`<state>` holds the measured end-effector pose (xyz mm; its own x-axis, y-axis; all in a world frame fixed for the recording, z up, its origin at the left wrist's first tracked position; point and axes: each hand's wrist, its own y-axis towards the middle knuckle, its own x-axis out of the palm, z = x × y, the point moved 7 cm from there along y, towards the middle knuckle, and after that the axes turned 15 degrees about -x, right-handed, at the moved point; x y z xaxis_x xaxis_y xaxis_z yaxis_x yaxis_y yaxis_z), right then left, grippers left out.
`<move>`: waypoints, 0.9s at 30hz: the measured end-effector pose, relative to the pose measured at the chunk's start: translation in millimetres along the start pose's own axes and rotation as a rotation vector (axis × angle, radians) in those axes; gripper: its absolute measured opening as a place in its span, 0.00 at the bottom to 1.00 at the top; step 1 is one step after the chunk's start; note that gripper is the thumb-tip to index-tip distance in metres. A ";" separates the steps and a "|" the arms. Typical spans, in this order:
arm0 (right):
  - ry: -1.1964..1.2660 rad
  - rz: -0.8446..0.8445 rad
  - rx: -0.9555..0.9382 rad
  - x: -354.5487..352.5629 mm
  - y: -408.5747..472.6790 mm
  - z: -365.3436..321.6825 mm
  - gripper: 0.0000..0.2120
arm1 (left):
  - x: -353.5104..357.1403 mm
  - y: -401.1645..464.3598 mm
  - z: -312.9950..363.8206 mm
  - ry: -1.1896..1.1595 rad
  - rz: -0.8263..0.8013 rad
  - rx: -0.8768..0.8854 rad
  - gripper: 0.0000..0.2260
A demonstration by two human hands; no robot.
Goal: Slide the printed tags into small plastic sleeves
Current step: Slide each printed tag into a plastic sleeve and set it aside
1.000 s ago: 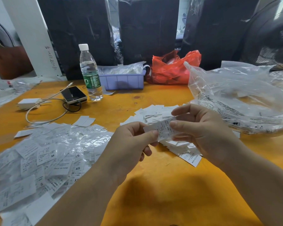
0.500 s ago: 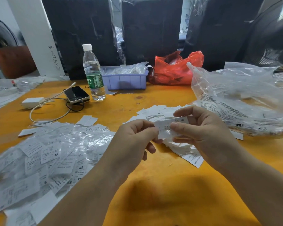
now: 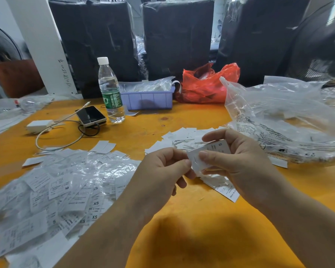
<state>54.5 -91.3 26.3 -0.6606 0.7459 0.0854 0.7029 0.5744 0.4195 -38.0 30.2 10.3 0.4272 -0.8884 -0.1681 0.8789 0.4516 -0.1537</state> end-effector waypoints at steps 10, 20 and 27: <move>0.054 -0.023 0.035 1.9 0.5 3.0 0.23 | -4.2 0.1 2.3 -0.017 0.045 0.020 0.07; -0.028 -0.047 0.034 2.3 0.1 6.1 0.19 | -6.5 2.4 -0.6 -0.069 0.049 -0.017 0.10; 0.006 -0.106 0.128 4.2 0.6 8.3 0.10 | -9.9 5.0 -4.8 -0.019 0.096 -0.047 0.05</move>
<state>54.4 -85.0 19.4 -0.7343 0.6768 0.0518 0.6565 0.6887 0.3077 -38.8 41.6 6.5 0.5129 -0.8423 -0.1657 0.8231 0.5374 -0.1837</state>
